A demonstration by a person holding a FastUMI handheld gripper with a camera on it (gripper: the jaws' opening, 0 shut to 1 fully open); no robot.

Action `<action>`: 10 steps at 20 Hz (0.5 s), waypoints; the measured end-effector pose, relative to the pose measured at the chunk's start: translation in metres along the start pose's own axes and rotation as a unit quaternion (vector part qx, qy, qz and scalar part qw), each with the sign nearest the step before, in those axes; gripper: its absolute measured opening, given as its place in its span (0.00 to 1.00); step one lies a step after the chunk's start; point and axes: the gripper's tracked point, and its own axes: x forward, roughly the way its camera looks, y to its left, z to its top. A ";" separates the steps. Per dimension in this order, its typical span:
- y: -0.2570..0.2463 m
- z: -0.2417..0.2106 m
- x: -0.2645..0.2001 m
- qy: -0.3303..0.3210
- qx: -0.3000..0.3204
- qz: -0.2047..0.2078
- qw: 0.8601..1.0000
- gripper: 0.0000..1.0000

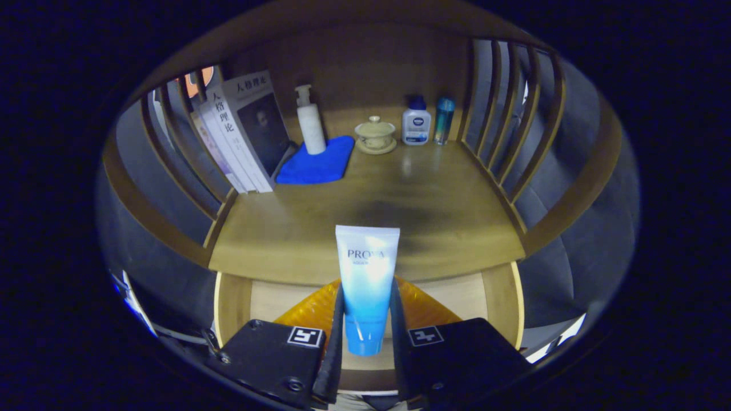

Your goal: Pull open the drawer, take out the items inside it, and place them on the countertop above the cabinet.

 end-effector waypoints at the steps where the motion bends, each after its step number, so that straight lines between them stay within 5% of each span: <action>1: -0.001 0.007 0.004 -0.004 -0.001 -0.005 1.000 0.41; 10: -0.007 0.053 0.042 -0.027 0.003 -0.009 1.000 0.41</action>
